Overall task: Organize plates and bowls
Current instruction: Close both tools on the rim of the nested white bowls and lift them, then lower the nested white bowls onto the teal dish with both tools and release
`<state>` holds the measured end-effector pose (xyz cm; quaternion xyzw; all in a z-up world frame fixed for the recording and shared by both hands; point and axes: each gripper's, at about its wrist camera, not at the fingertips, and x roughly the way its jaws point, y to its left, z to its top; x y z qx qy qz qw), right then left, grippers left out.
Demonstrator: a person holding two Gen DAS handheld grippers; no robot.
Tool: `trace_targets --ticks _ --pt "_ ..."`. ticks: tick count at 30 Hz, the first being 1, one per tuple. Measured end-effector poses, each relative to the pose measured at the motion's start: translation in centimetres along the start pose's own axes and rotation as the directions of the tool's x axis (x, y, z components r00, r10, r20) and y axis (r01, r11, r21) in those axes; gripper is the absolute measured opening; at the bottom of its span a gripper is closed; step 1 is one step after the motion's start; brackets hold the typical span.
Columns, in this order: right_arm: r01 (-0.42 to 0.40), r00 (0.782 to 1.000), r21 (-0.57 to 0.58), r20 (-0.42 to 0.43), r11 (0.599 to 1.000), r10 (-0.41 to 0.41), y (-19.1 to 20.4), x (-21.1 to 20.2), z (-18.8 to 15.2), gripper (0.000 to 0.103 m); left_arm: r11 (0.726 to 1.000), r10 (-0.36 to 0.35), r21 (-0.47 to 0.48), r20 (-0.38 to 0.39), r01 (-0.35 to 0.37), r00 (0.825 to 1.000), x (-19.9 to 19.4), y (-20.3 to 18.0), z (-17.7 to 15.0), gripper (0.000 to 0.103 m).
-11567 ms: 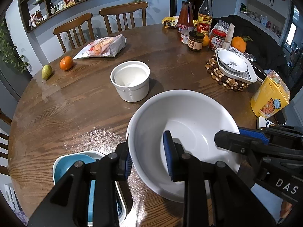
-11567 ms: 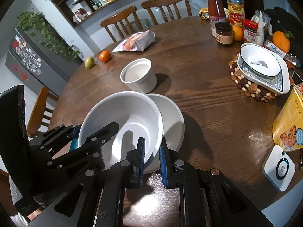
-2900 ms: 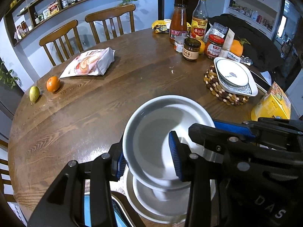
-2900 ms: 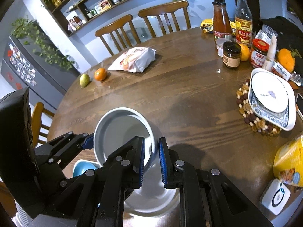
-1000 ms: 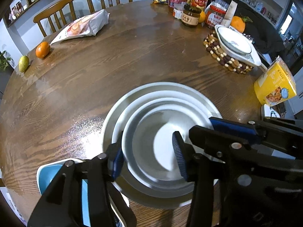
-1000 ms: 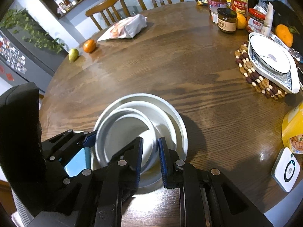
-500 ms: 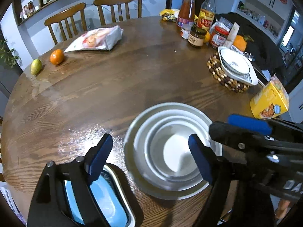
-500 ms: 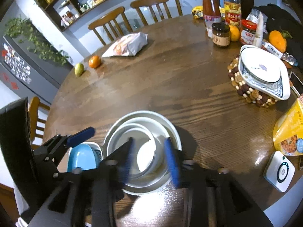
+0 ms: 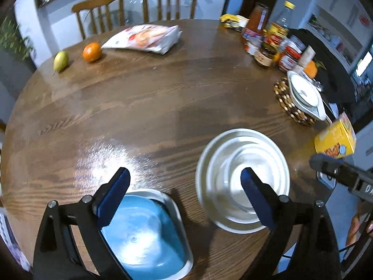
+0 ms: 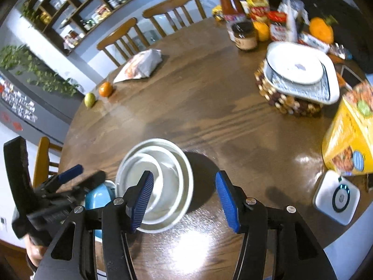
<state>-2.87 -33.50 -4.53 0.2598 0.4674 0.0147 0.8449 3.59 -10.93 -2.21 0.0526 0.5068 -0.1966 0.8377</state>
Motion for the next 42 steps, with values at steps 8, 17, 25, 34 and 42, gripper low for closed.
trace_targets --ticks 8,17,25,34,42 --pt "-0.032 0.997 0.058 -0.068 0.998 0.036 -1.9 2.3 -0.9 0.056 0.999 -0.014 -0.046 -0.087 0.010 0.996 2.0 1.3 0.1 0.086" --pt "-0.036 0.992 0.059 -0.117 0.998 0.043 -2.0 3.9 -1.1 0.048 1.000 0.000 -0.020 -0.146 -0.003 0.989 3.8 1.2 0.2 0.071" --pt "-0.003 0.991 0.036 -0.137 0.999 0.008 -2.1 4.3 -1.1 0.037 1.000 0.013 0.014 -0.175 -0.010 0.984 4.9 0.7 0.1 0.071" --pt "-0.020 0.988 0.006 -0.156 1.000 0.021 -0.9 5.6 -1.1 0.016 0.999 -0.038 0.025 -0.188 0.044 0.981 5.2 0.0 0.5 0.039" --pt "-0.039 0.989 0.004 -0.141 0.999 0.039 -0.2 5.9 -1.4 0.010 0.995 -0.103 -0.009 -0.191 0.103 0.976 5.4 -0.6 0.5 0.001"
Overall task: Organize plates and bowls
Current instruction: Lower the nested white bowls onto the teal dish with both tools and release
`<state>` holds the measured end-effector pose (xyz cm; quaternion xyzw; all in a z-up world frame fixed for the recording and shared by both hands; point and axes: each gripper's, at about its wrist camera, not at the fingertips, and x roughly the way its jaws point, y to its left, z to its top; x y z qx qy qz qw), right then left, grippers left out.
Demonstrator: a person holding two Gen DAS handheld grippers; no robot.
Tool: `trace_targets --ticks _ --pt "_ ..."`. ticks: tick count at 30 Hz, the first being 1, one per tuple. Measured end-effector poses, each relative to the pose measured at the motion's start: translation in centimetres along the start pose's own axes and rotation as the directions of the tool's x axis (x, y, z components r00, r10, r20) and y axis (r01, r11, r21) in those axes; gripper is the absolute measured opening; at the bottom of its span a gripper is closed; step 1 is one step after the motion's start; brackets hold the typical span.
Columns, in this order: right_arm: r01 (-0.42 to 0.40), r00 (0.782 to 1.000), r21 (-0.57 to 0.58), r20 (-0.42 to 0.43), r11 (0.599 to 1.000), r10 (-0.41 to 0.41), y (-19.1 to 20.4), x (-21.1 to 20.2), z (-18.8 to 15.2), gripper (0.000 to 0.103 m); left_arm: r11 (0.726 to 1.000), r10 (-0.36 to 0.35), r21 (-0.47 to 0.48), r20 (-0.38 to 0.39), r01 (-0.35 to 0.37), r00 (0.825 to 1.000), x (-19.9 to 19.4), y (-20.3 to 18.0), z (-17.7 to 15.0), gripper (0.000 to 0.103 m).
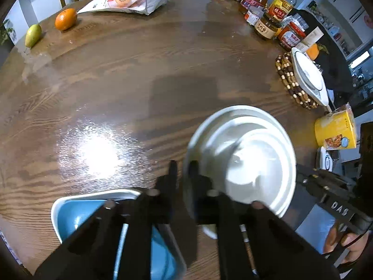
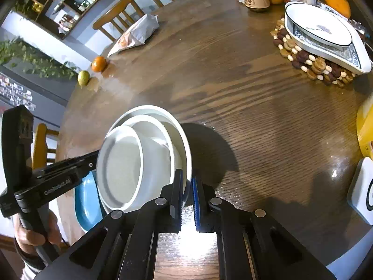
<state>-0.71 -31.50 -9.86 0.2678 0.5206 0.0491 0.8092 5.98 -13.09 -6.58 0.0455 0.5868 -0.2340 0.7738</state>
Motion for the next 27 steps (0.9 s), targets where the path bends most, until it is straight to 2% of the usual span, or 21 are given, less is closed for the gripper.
trace_targets --ticks 4,9,13,17,22,27 --pt "-0.001 1.000 0.006 0.006 1.000 0.001 0.5 0.0 -0.1 0.010 1.000 0.010 -0.024 0.026 -0.009 1.000 -0.6 0.1 -0.2 0.001" --pt "-0.020 1.000 -0.023 0.018 1.000 0.020 2.4 -0.9 0.3 0.011 0.999 0.033 -0.037 0.077 -0.030 0.997 -3.3 1.0 -0.5 0.001" --pt "-0.041 0.999 -0.091 0.017 0.995 0.042 5.7 -1.5 0.6 0.011 0.995 0.074 -0.082 0.116 -0.064 0.991 -6.3 2.9 -1.4 0.001" --pt "-0.078 0.997 -0.165 -0.012 0.983 0.078 9.5 -1.1 0.5 0.011 0.981 0.147 -0.149 0.145 -0.125 0.978 -9.0 5.4 -3.2 0.001" --pt "-0.121 0.990 -0.254 -0.104 0.959 0.098 13.6 1.6 -0.9 0.011 0.947 0.219 -0.261 0.104 -0.186 0.970 -9.8 8.9 -6.4 0.002" --pt "-0.139 0.979 -0.280 -0.184 0.950 0.089 15.1 5.2 -1.8 0.011 0.919 0.223 -0.343 0.041 -0.196 0.974 -8.0 11.6 -7.9 0.002"
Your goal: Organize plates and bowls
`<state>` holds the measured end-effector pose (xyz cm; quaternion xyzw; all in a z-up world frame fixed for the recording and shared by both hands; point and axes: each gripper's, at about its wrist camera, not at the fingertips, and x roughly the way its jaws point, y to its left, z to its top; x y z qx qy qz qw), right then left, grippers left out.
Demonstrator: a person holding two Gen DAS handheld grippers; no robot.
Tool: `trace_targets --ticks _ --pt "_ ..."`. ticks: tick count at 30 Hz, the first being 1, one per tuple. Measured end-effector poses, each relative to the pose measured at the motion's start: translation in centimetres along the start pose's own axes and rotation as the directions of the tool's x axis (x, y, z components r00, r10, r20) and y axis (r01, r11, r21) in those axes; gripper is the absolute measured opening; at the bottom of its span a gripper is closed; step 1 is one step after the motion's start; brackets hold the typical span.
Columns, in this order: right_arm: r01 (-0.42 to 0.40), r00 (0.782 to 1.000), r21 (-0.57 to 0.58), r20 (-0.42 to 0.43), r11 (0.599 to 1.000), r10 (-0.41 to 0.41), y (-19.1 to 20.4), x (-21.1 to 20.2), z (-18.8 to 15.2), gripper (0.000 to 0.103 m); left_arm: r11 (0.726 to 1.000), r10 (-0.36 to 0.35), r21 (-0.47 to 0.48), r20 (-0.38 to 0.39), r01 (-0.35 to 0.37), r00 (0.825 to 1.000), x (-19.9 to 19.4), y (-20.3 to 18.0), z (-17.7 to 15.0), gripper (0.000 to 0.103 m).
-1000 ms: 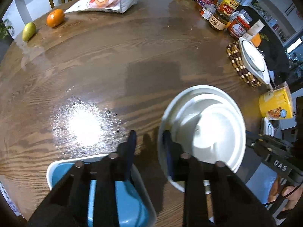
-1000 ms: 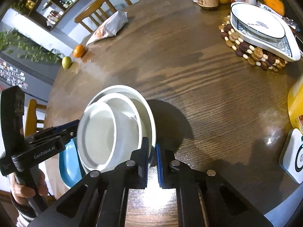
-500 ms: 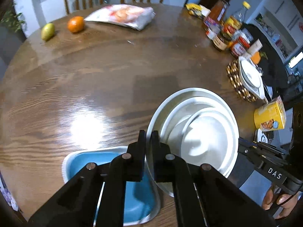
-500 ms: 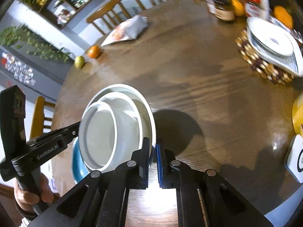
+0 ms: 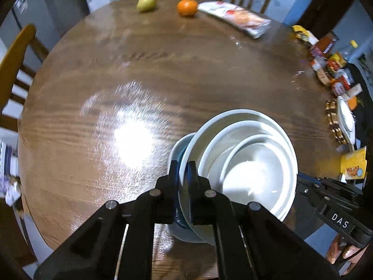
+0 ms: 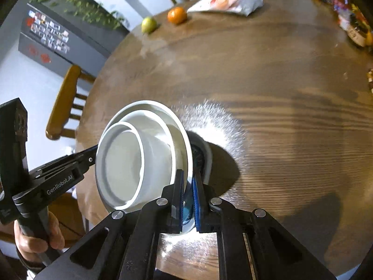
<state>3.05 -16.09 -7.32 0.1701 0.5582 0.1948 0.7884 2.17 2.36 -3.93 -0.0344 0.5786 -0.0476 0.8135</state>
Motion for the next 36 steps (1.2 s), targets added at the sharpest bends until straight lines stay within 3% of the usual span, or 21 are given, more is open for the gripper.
trace_targets --ticks 2,12,14,17,18,19,21,23,26,27,30,34,36 --pt "0.006 1.000 0.003 -0.023 1.000 -0.005 0.0 1.2 0.1 0.011 1.000 0.004 -0.019 -0.009 -0.005 1.000 0.8 0.3 0.2 0.002" --pt "0.016 0.997 0.037 0.073 0.999 -0.018 -0.9 1.4 2.9 0.010 0.999 -0.006 -0.036 0.064 0.008 0.998 2.4 -0.3 3.6 0.003" --pt "0.012 0.996 0.064 0.089 0.998 -0.018 -1.3 1.3 3.7 0.011 0.999 0.002 -0.045 0.077 0.002 0.997 2.8 -0.3 4.3 0.010" --pt "0.081 0.990 0.050 0.116 0.995 -0.086 -1.2 0.6 4.2 0.011 0.997 0.062 -0.055 0.097 -0.057 0.993 2.7 0.1 4.7 0.051" --pt "0.114 0.984 0.034 0.135 0.993 -0.117 -1.1 0.0 4.1 0.013 0.995 0.079 -0.066 0.105 -0.072 0.991 2.6 0.6 4.5 0.068" --pt "0.154 0.975 0.012 0.158 0.988 -0.154 -0.8 -0.6 3.9 0.016 0.995 0.073 -0.078 0.112 -0.064 0.991 2.2 1.2 4.2 0.076" --pt "0.178 0.968 -0.004 0.180 0.984 -0.174 -0.8 -1.6 3.4 0.050 0.994 0.069 -0.093 0.126 -0.057 0.990 1.6 1.9 3.9 0.082" --pt "0.181 0.964 -0.012 0.201 0.983 -0.175 -0.5 -2.3 2.9 0.062 0.993 0.089 -0.090 0.156 -0.075 0.984 0.6 2.1 3.3 0.087" --pt "0.195 0.954 -0.044 0.241 0.980 -0.179 0.3 -3.9 2.0 0.063 0.992 0.115 -0.080 0.207 -0.100 0.972 -1.6 2.3 1.7 0.098" --pt "0.193 0.952 -0.057 0.253 0.980 -0.173 0.6 -4.4 1.7 0.069 0.992 0.116 -0.077 0.218 -0.102 0.969 -2.1 2.3 1.4 0.102" --pt "0.229 0.943 -0.130 0.277 0.965 -0.187 2.6 -5.1 0.2 0.086 0.990 0.138 -0.066 0.253 -0.125 0.958 -3.9 2.1 0.0 0.102" --pt "0.310 0.923 -0.242 0.308 0.919 -0.230 4.9 -5.4 -2.0 0.087 0.991 0.128 -0.062 0.267 -0.116 0.955 -5.1 1.7 -1.3 0.102" --pt "0.310 0.926 -0.267 0.304 0.913 -0.225 5.5 -5.4 -2.8 0.087 0.991 0.136 -0.054 0.275 -0.126 0.952 -5.6 1.5 -2.1 0.102"
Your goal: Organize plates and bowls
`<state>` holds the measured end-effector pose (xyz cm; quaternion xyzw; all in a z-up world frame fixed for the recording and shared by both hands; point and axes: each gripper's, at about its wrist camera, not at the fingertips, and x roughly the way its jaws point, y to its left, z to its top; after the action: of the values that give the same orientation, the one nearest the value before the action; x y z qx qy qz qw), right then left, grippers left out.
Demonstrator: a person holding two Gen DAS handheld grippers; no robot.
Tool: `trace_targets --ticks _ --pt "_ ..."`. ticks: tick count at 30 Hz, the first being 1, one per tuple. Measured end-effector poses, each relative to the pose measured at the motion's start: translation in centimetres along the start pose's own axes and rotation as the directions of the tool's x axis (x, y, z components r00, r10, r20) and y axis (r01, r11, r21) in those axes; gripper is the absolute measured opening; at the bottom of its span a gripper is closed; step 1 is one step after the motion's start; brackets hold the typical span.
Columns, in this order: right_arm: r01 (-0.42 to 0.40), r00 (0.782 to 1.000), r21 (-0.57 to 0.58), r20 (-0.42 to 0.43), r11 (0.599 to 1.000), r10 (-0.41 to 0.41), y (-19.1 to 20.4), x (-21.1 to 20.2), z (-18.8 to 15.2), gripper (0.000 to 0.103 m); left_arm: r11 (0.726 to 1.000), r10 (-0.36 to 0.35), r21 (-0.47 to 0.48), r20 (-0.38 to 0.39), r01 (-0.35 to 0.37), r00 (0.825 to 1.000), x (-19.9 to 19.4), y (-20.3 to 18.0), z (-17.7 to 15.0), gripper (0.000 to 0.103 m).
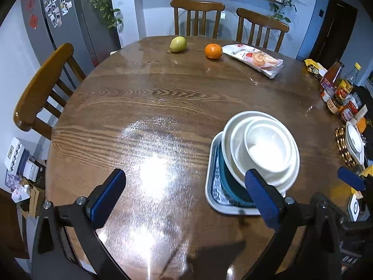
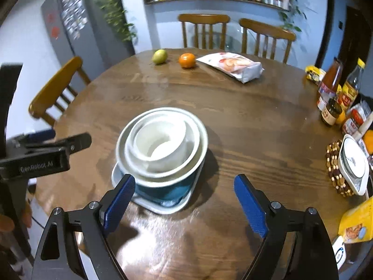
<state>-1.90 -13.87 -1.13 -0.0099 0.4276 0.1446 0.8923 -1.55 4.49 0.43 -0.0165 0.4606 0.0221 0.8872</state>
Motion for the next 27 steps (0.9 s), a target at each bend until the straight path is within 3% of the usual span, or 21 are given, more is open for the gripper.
trace_targets --ticks 14,27 --pt "-0.088 0.996 0.000 -0.009 0.996 0.088 0.6 -1.4 -2.4 0.087 0.997 0.032 0.075 0.001 -0.032 0.999 -3.1 -1.4 -3.8 0.102" --pt "-0.094 0.996 -0.012 -0.004 0.995 0.094 0.4 -2.3 -3.2 0.087 0.996 0.024 0.084 0.008 -0.025 1.000 -4.1 -2.6 -4.7 0.102"
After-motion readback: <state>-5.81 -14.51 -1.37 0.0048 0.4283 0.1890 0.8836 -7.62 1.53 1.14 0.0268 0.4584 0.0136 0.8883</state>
